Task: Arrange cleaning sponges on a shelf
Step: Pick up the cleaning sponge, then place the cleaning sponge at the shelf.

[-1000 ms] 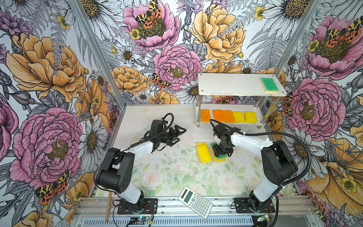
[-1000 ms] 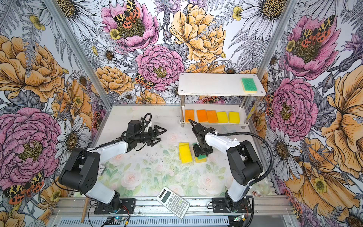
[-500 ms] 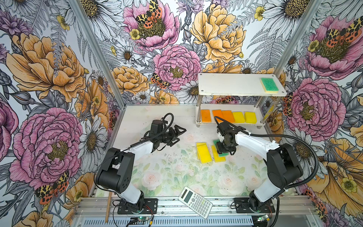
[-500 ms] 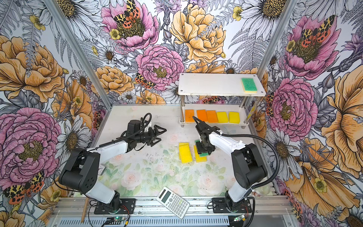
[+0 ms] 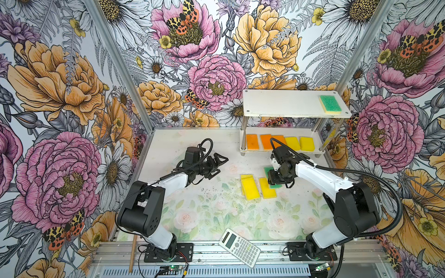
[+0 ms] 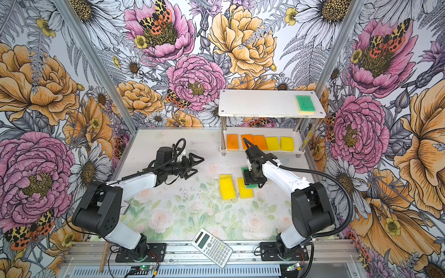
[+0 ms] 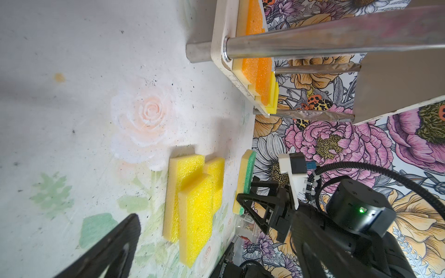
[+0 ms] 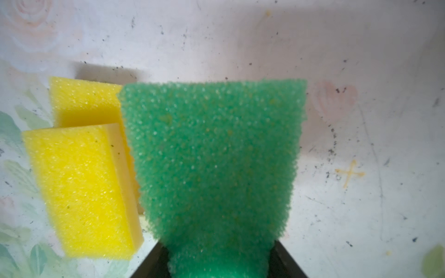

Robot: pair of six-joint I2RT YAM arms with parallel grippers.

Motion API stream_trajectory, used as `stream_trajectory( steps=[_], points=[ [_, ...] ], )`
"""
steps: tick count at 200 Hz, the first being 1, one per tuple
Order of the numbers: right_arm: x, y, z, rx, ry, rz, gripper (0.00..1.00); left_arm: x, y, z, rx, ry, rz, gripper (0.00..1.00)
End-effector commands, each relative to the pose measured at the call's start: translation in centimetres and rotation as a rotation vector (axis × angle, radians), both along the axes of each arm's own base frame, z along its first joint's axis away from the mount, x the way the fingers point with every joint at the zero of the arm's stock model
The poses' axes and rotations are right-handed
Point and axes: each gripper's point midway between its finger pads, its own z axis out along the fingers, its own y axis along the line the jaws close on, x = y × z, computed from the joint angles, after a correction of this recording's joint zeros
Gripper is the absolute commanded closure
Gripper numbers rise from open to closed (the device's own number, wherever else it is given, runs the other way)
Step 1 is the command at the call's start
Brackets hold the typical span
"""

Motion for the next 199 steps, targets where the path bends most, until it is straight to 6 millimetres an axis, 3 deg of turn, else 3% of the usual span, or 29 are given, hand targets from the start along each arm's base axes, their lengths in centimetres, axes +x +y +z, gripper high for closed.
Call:
stream_trajectory(
  steps=[1, 47, 106, 163, 199],
  points=[
    [0.8, 0.1, 3.6, 0.029, -0.066, -0.01, 0.44, 0.8, 0.2, 0.4, 0.004, -0.029, 0.006, 0.01],
    [1.4, -0.9, 10.1, -0.012, -0.151, 0.014, 0.44, 1.3, 0.1, 0.4, -0.004, -0.031, -0.003, 0.01],
    [2.5, -3.6, 19.4, -0.082, -0.31, 0.009, 0.43, 1.4, 0.1, 0.7, -0.025, -0.048, -0.008, 0.01],
    [5.5, -6.5, 27.2, -0.147, -0.472, -0.028, 0.43, 1.4, 1.4, 0.7, -0.044, -0.051, 0.013, 0.01],
    [7.4, -8.4, 31.1, -0.152, -0.572, -0.082, 0.43, 1.0, 1.5, 0.8, -0.045, -0.053, 0.012, 0.01]
  ],
)
